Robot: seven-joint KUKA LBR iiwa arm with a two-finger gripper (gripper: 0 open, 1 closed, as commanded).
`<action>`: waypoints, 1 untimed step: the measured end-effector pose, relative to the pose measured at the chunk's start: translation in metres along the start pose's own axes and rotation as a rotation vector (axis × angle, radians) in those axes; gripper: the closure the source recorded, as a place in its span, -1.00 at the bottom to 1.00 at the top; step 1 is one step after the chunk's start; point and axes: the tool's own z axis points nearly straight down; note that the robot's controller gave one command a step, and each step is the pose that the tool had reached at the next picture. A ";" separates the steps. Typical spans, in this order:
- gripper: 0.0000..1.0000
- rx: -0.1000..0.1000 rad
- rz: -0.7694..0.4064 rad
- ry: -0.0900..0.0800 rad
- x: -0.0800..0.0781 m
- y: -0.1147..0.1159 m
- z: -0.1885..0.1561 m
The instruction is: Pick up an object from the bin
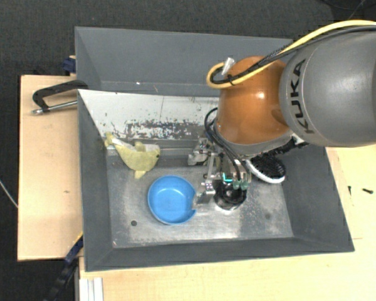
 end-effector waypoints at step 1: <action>-1.00 -0.001 -0.103 -0.014 -0.015 0.018 0.080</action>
Offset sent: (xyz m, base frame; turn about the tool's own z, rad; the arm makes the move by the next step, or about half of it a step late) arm 0.0139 0.0191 -0.0942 -0.1031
